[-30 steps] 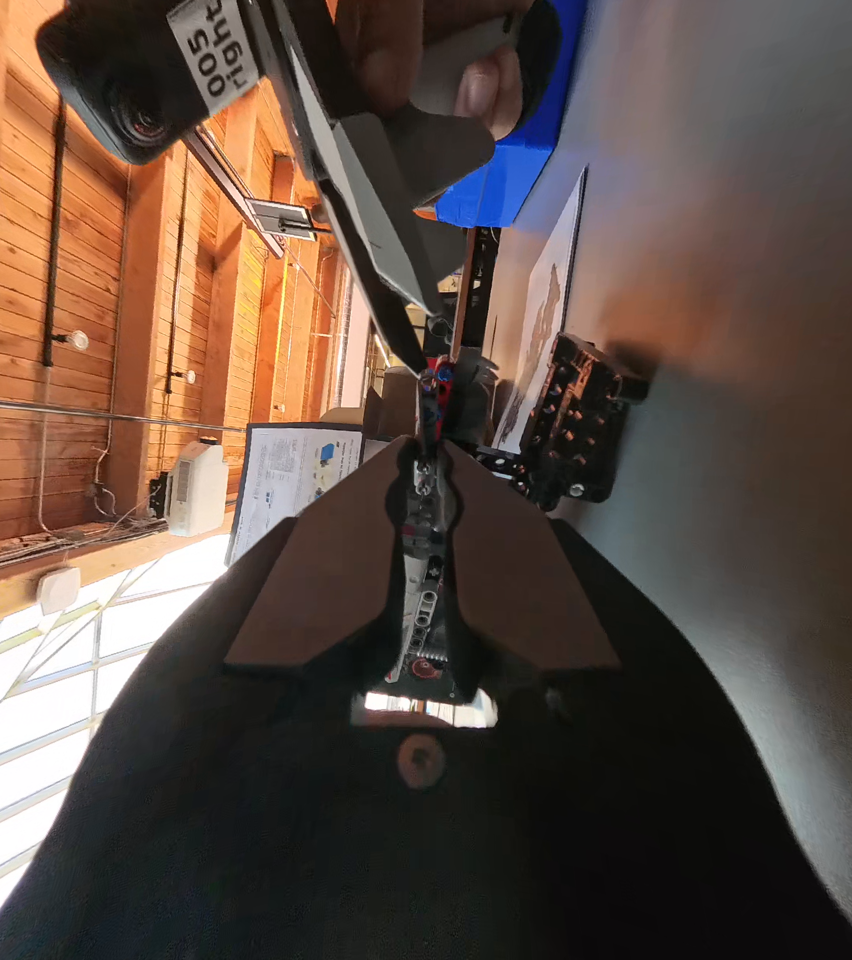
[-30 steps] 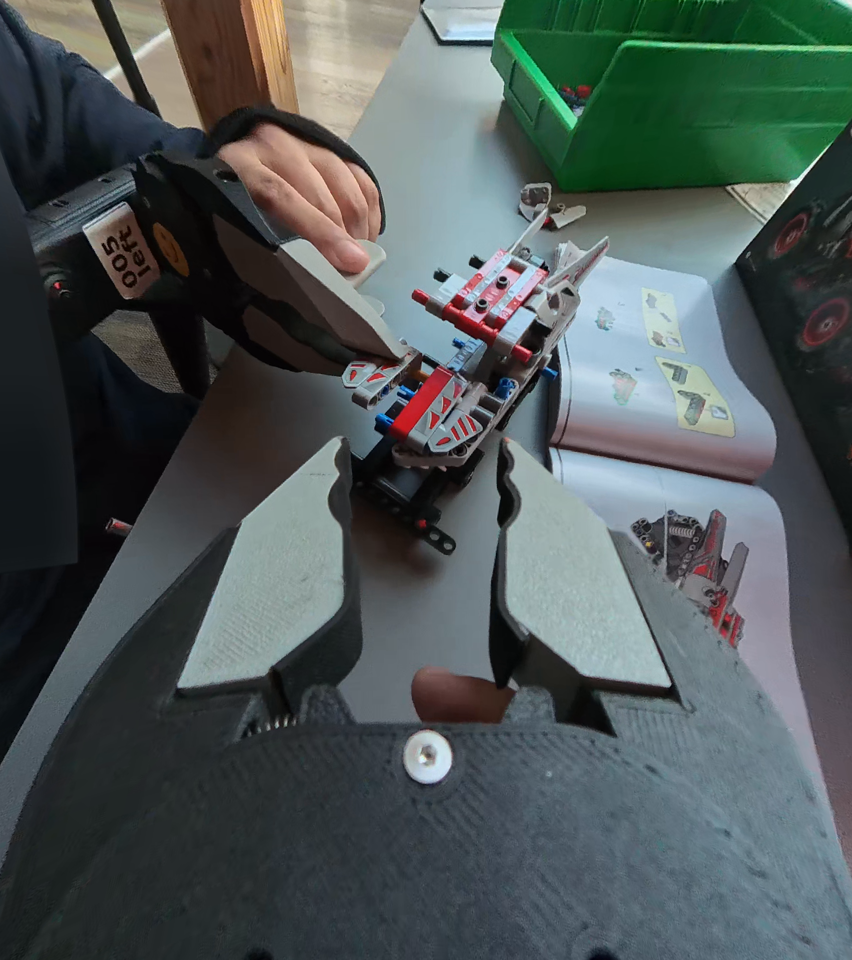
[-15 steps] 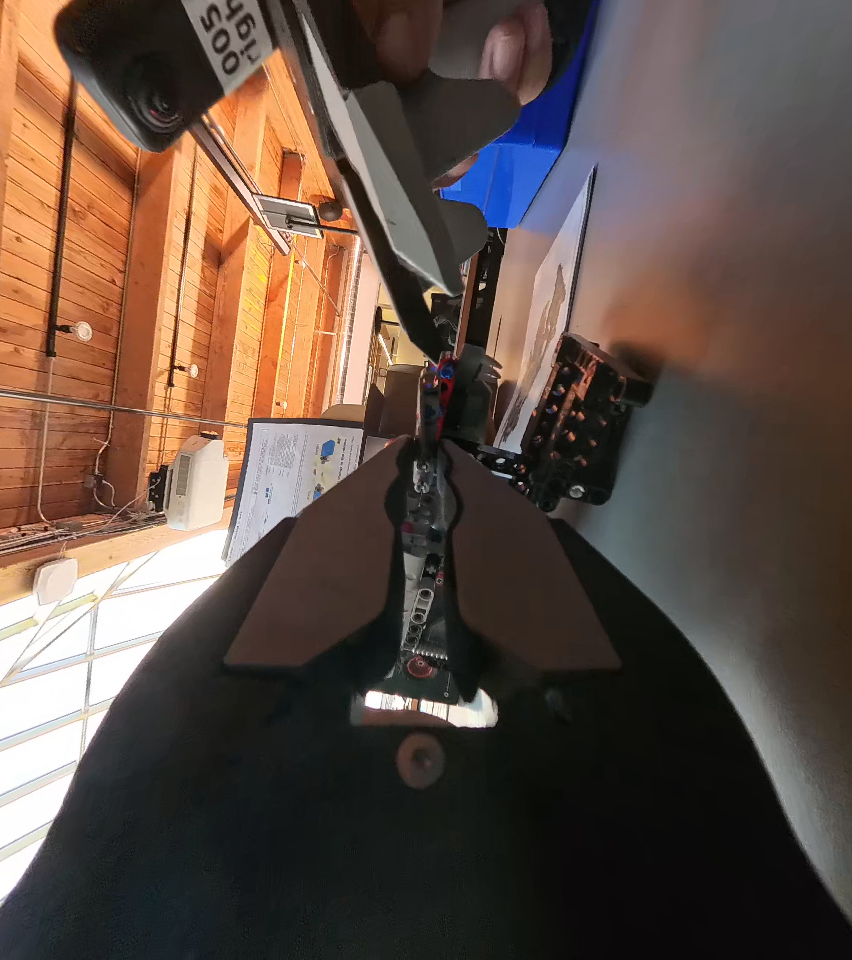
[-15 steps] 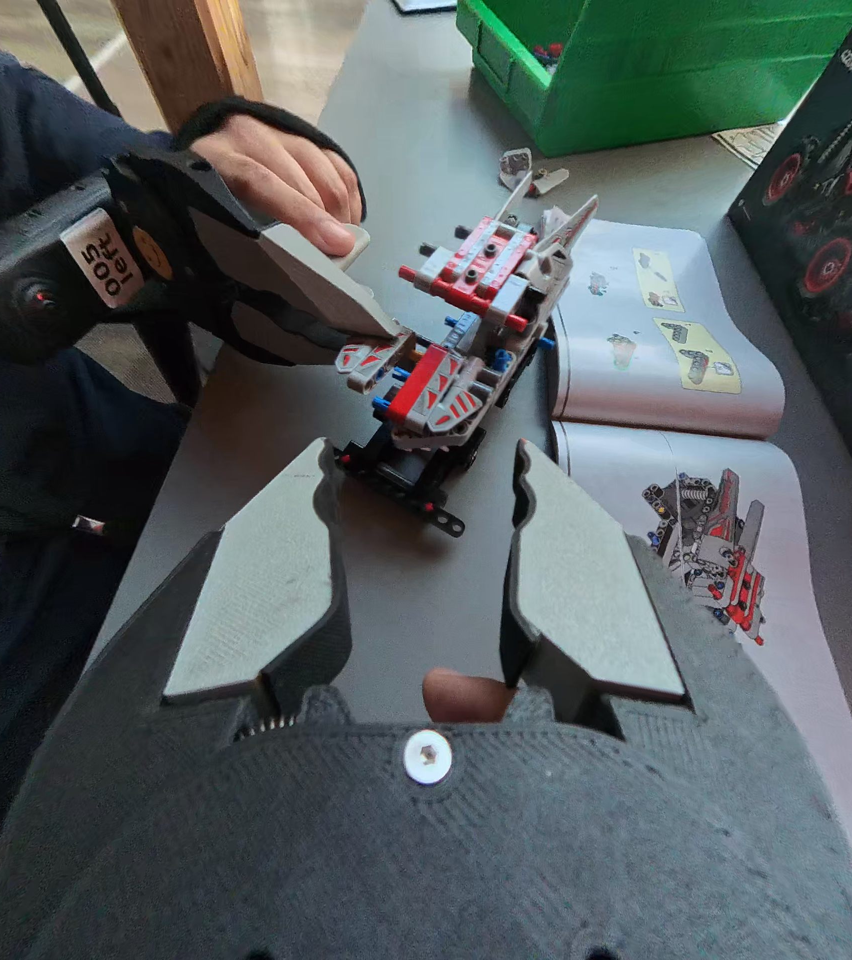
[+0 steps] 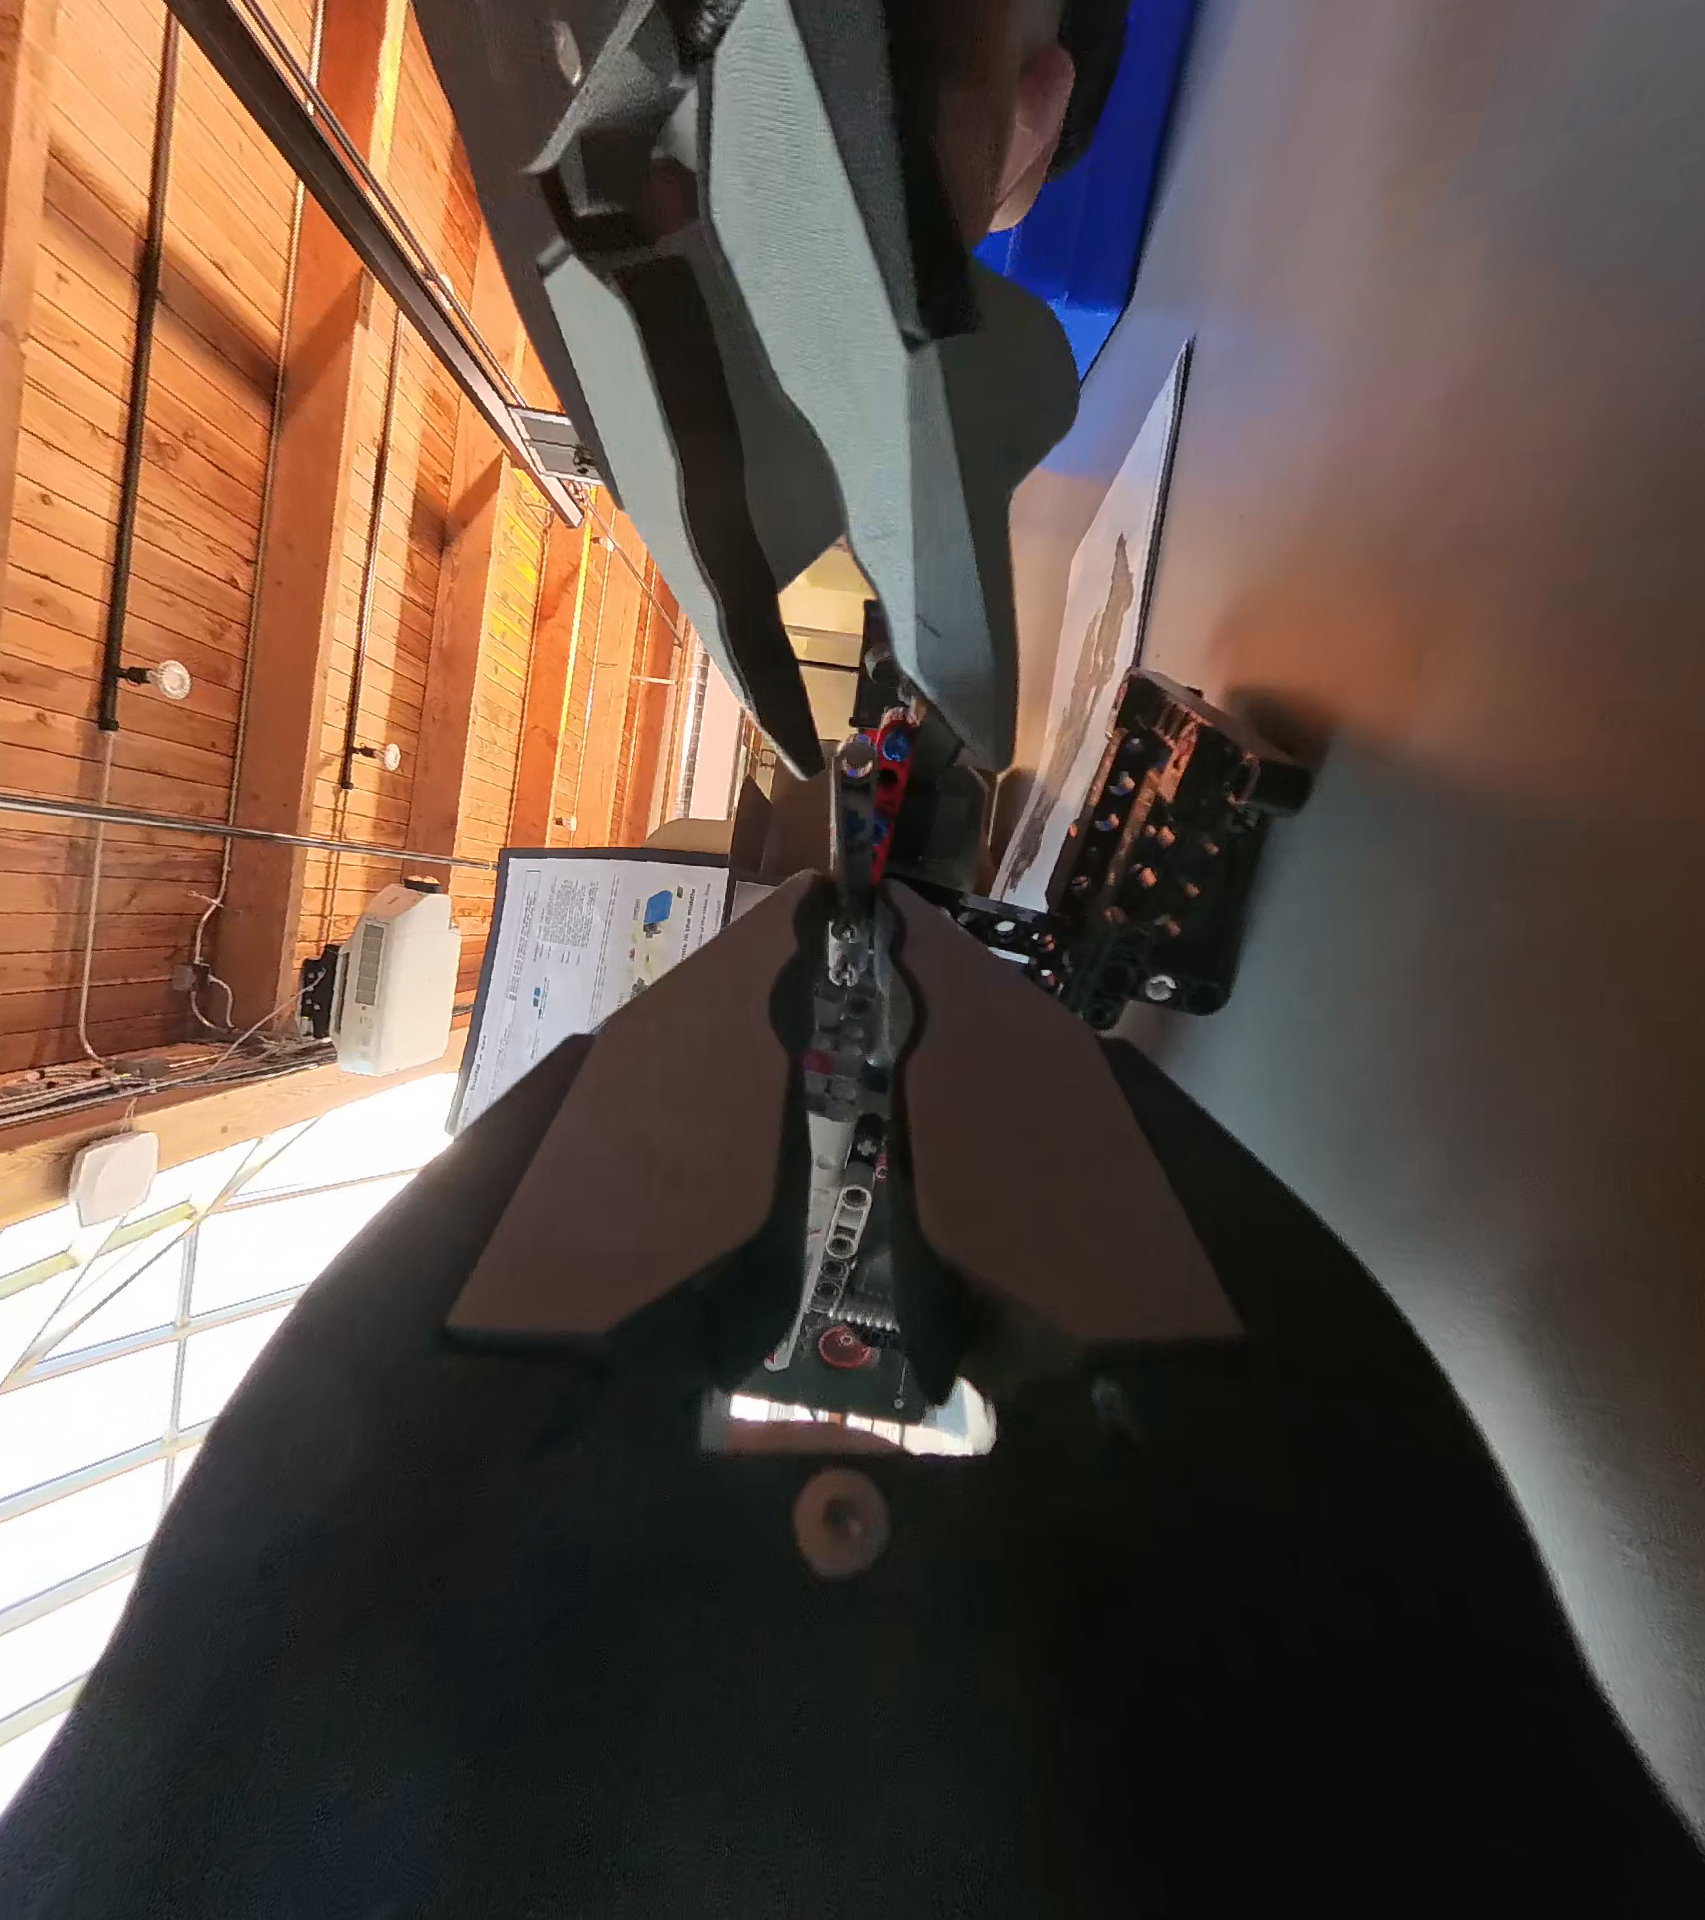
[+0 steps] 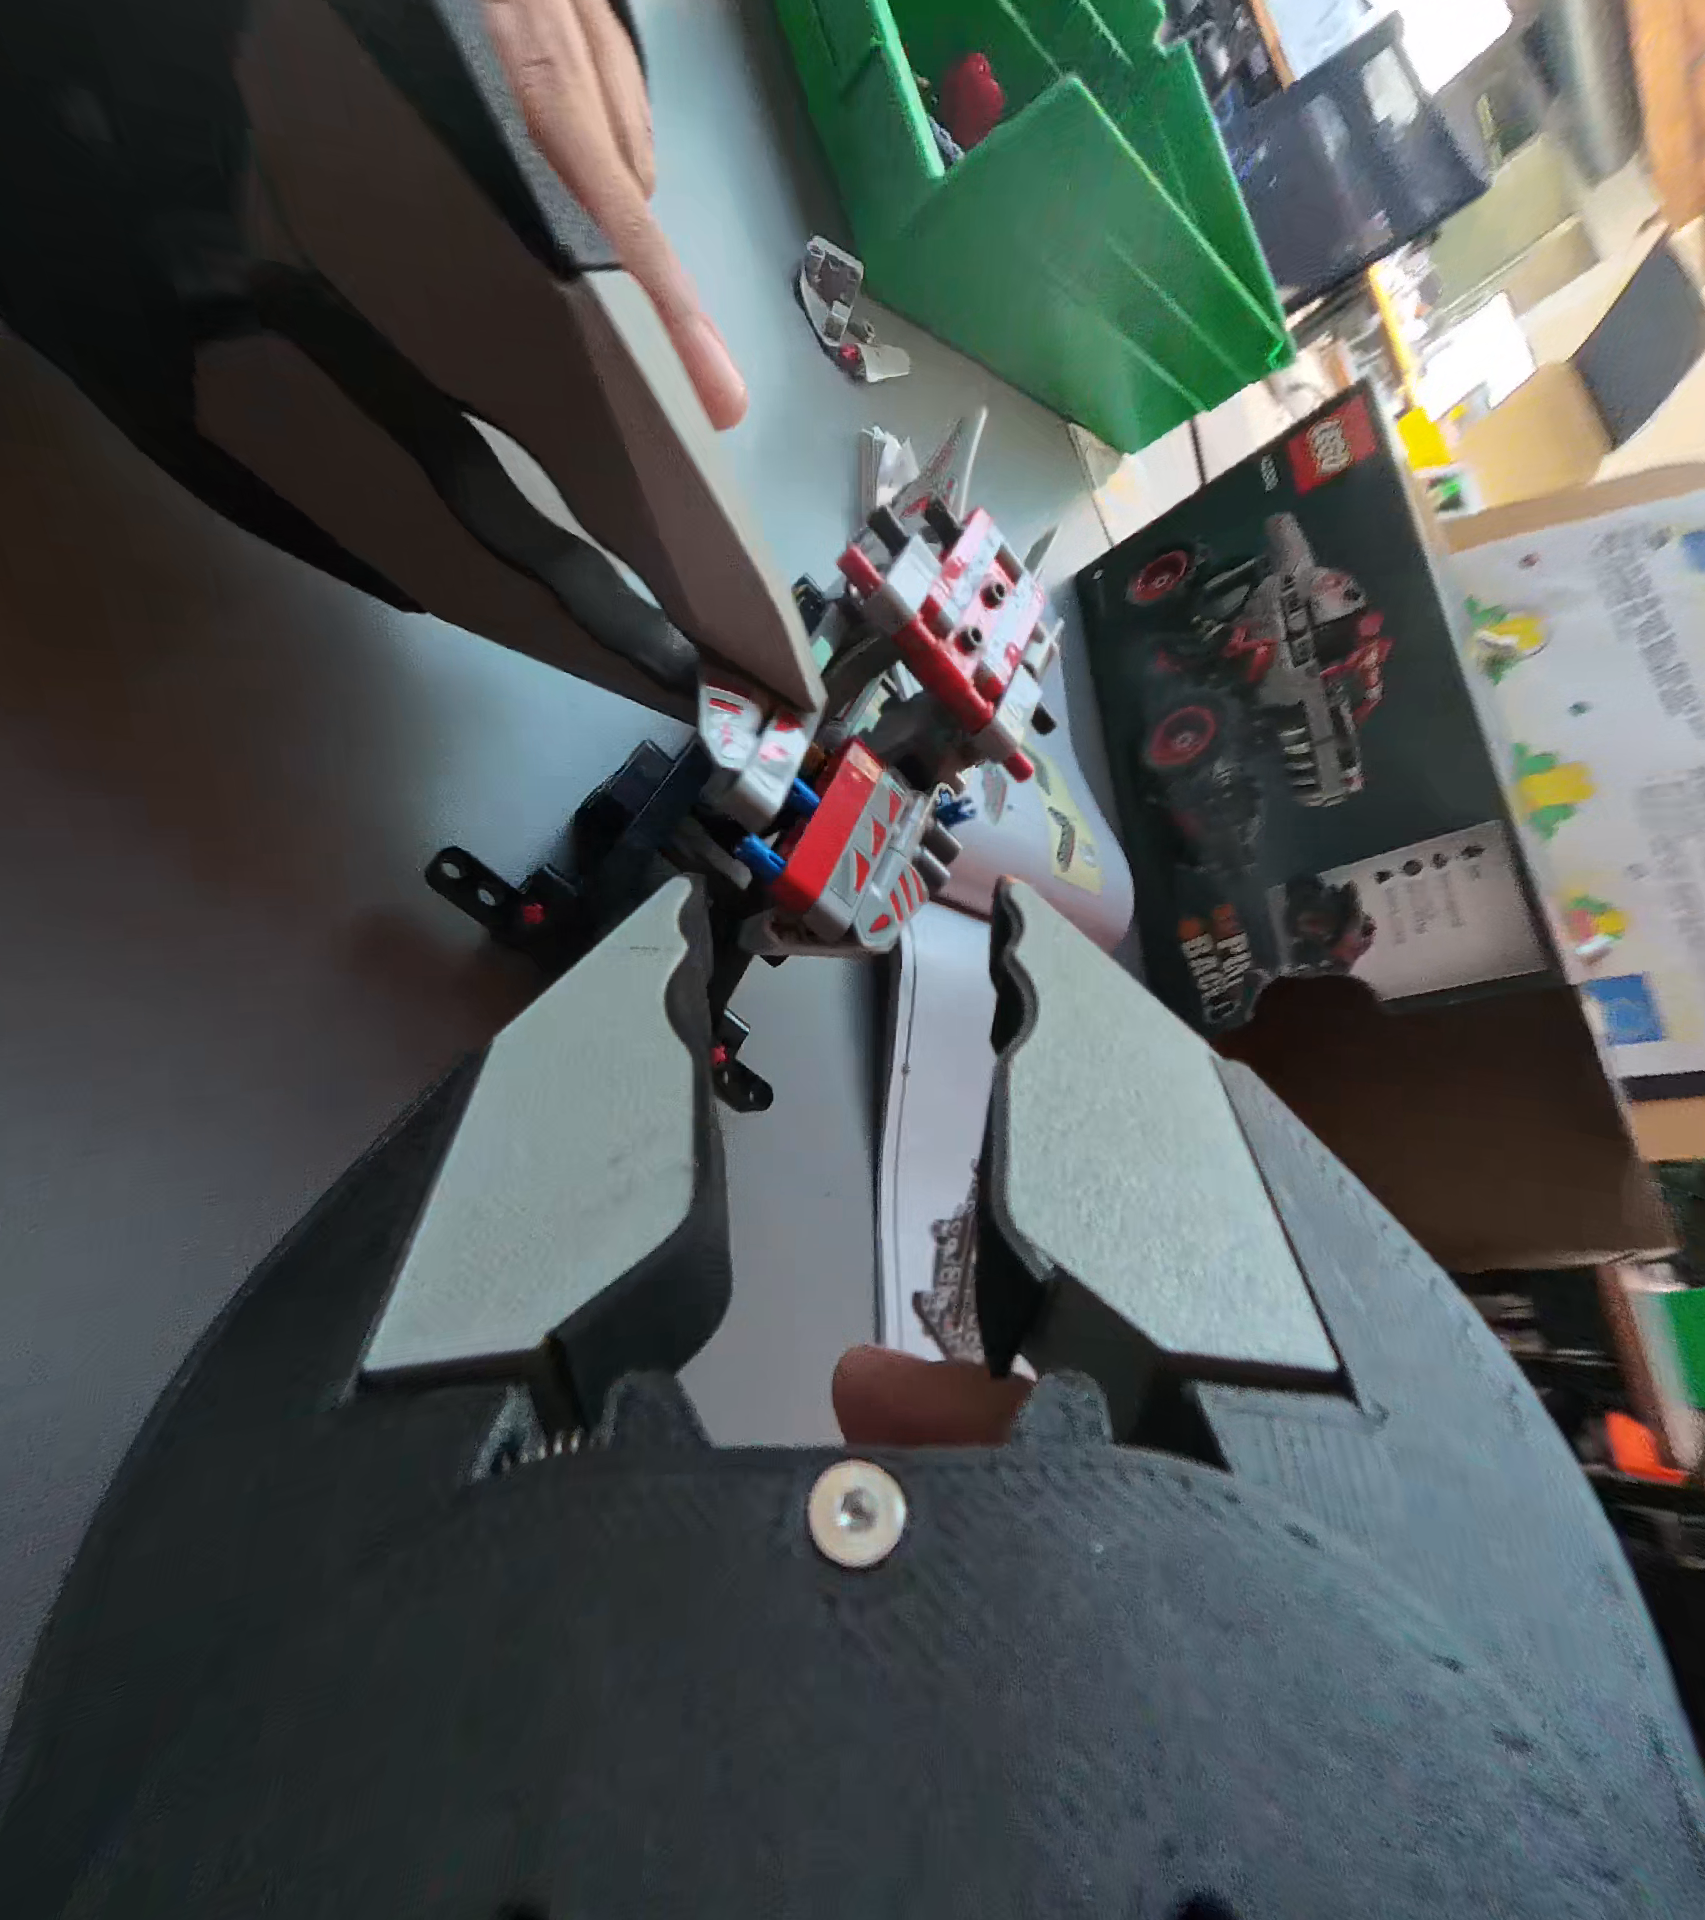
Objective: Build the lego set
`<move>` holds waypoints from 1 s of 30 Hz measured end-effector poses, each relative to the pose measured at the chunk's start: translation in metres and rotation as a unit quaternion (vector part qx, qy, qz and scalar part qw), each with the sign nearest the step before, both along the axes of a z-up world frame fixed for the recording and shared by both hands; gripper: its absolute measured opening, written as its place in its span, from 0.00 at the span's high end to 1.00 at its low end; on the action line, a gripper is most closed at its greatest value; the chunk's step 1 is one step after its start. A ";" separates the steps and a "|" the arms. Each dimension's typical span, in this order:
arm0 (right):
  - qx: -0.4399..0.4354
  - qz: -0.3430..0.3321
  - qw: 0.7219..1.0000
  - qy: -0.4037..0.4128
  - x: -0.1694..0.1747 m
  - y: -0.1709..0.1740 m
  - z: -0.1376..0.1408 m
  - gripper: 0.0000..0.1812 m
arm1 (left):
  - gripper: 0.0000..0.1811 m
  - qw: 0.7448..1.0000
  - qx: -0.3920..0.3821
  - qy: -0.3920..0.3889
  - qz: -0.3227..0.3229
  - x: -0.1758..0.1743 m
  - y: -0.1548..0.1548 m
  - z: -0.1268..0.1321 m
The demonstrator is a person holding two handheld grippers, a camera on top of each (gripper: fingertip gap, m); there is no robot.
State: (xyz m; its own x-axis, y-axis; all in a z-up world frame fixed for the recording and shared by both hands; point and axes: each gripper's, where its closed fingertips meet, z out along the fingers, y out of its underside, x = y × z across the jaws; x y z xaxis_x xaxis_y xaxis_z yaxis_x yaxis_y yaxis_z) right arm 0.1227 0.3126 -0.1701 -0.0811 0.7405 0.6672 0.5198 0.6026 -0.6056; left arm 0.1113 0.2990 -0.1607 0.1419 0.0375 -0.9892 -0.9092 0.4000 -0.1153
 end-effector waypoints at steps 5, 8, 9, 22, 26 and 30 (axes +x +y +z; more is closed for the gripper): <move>0.059 0.016 0.998 -0.005 -0.006 -0.007 -0.005 0.85 | 0.97 1.000 0.002 0.006 0.003 0.001 0.003 0.000; 0.060 0.016 0.998 -0.005 -0.007 -0.007 -0.006 0.84 | 0.97 0.999 0.013 0.032 0.001 0.001 0.006 0.000; 0.061 0.014 0.998 -0.003 -0.007 -0.005 -0.006 0.85 | 0.97 0.999 0.016 0.043 0.000 0.000 0.007 -0.001; 0.176 -0.034 0.984 -0.009 -0.013 0.017 -0.003 0.90 | 0.96 0.996 0.025 0.080 0.011 -0.003 0.022 -0.002; 0.195 -0.040 0.980 -0.010 -0.015 0.022 -0.001 0.94 | 0.97 0.997 0.019 0.075 0.022 -0.005 0.025 -0.001; 0.257 -0.035 0.966 -0.010 -0.016 0.025 0.001 0.94 | 0.97 0.996 0.023 0.080 0.026 -0.006 0.026 -0.002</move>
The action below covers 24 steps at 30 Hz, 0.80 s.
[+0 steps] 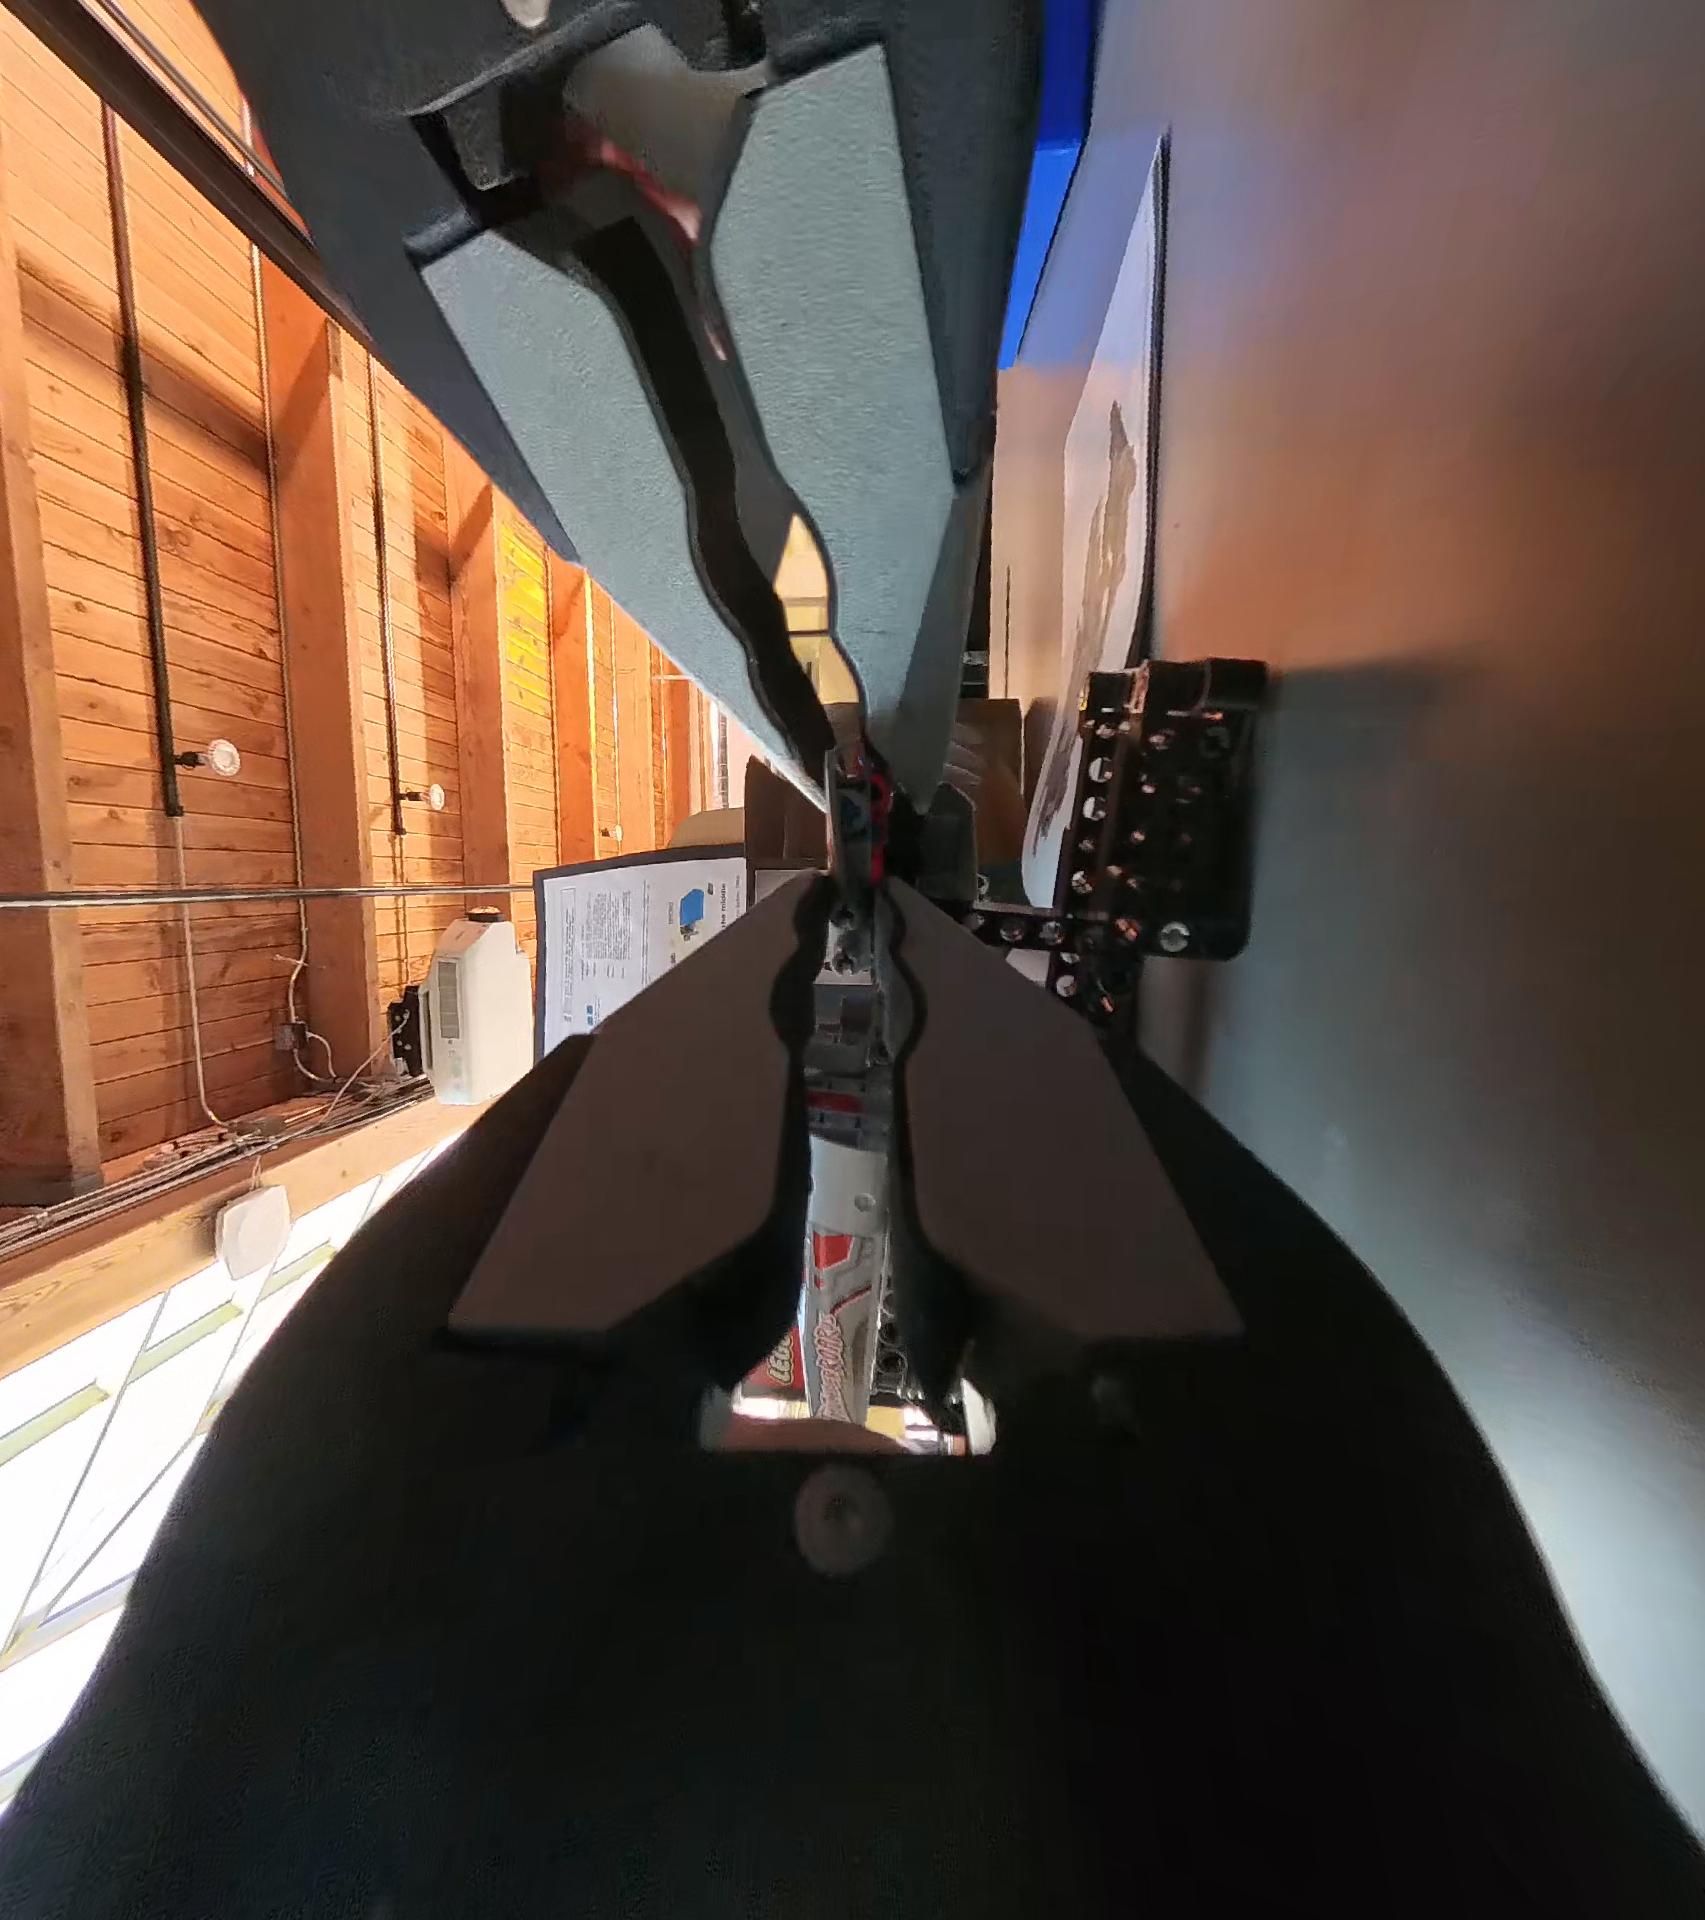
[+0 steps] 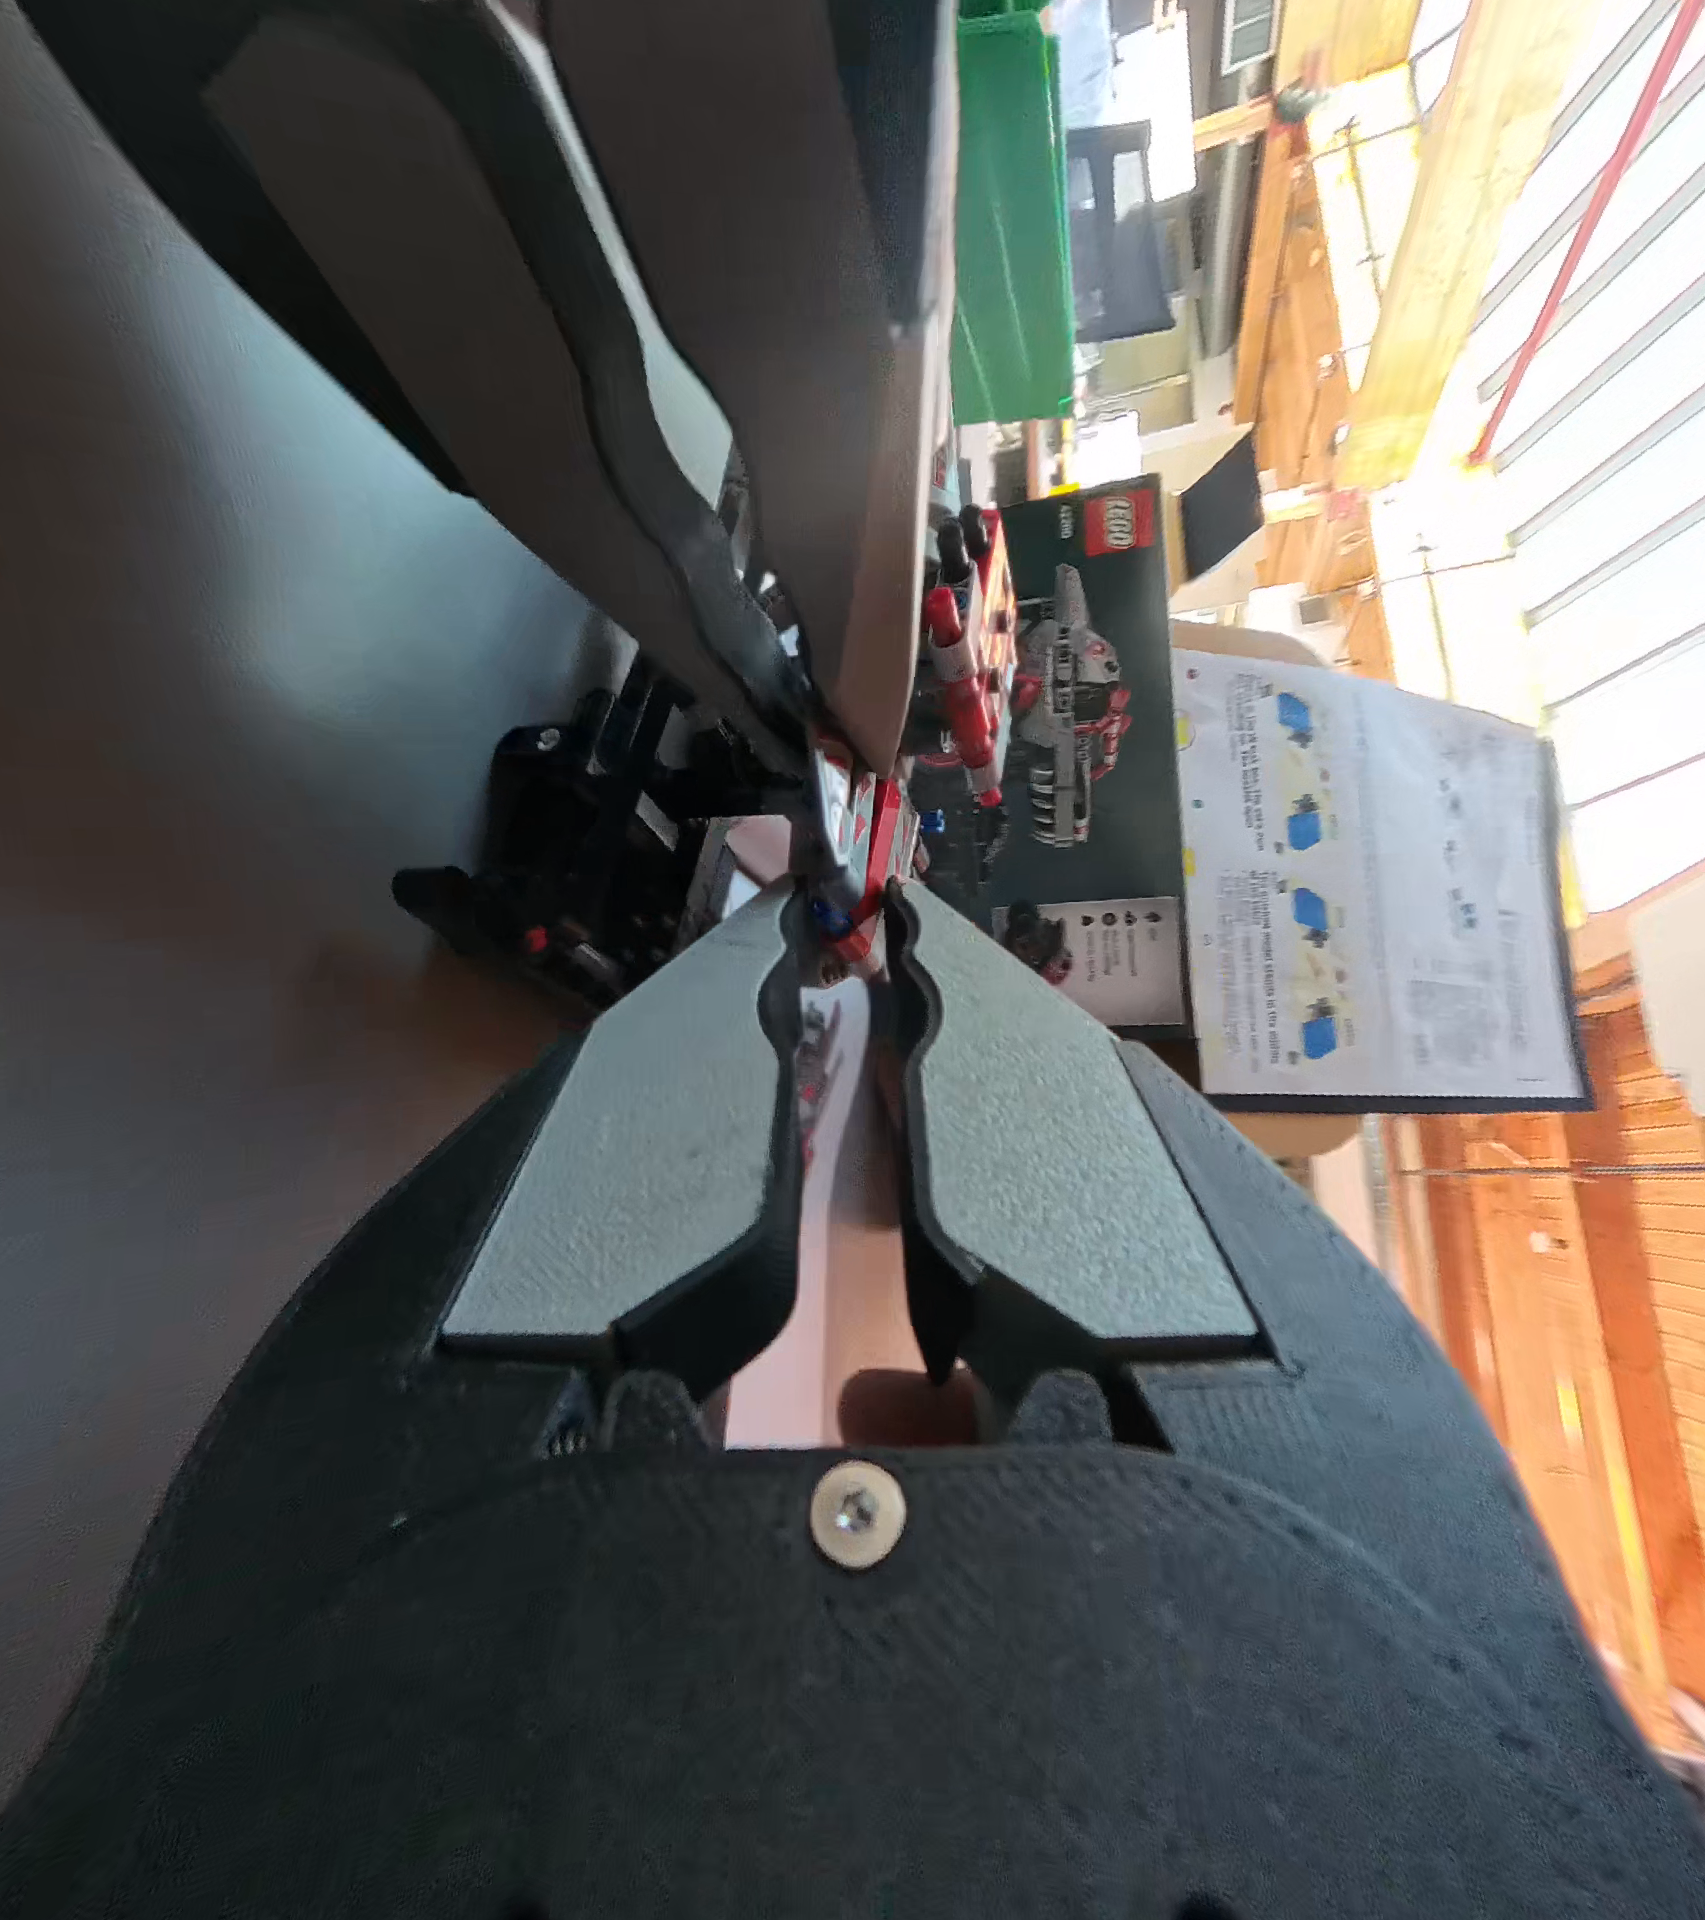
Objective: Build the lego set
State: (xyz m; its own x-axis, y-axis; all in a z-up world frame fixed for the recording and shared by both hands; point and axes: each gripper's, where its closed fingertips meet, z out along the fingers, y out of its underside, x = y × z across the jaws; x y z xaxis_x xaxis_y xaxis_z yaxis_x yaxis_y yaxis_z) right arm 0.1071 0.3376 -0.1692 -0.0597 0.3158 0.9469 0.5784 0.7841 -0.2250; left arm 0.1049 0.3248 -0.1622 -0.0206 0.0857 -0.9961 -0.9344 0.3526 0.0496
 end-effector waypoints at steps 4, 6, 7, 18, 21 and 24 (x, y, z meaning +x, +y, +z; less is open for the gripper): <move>0.052 -0.008 0.999 0.003 0.001 0.006 0.000 0.94 | 0.97 1.000 -0.001 -0.003 0.005 -0.001 0.000 0.000; 0.069 -0.005 0.998 0.008 0.000 0.008 0.002 0.90 | 0.97 1.000 0.000 -0.002 0.006 -0.001 0.001 0.000; 0.079 -0.004 0.997 0.009 -0.001 0.009 0.003 0.88 | 0.97 1.000 -0.001 -0.004 0.006 -0.002 0.001 0.000; 0.024 -0.008 0.999 0.021 -0.015 0.018 0.004 0.96 | 0.97 0.998 -0.042 -0.001 0.044 -0.009 0.005 0.004; -0.052 -0.005 0.998 0.040 -0.014 0.011 0.012 0.97 | 0.96 0.994 -0.095 0.016 0.053 -0.007 -0.001 0.017; -0.195 0.003 0.979 0.058 -0.010 -0.004 0.016 0.98 | 0.95 0.984 -0.172 0.023 0.039 -0.001 -0.012 0.026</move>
State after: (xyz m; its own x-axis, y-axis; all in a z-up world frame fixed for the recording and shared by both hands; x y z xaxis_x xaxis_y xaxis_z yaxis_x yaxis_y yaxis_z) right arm 0.0974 0.3339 -0.1533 0.0381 0.6553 0.7544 0.5261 0.6286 -0.5727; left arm 0.1036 0.3129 -0.1360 -0.0605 -0.2605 -0.9636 -0.9586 0.2842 -0.0167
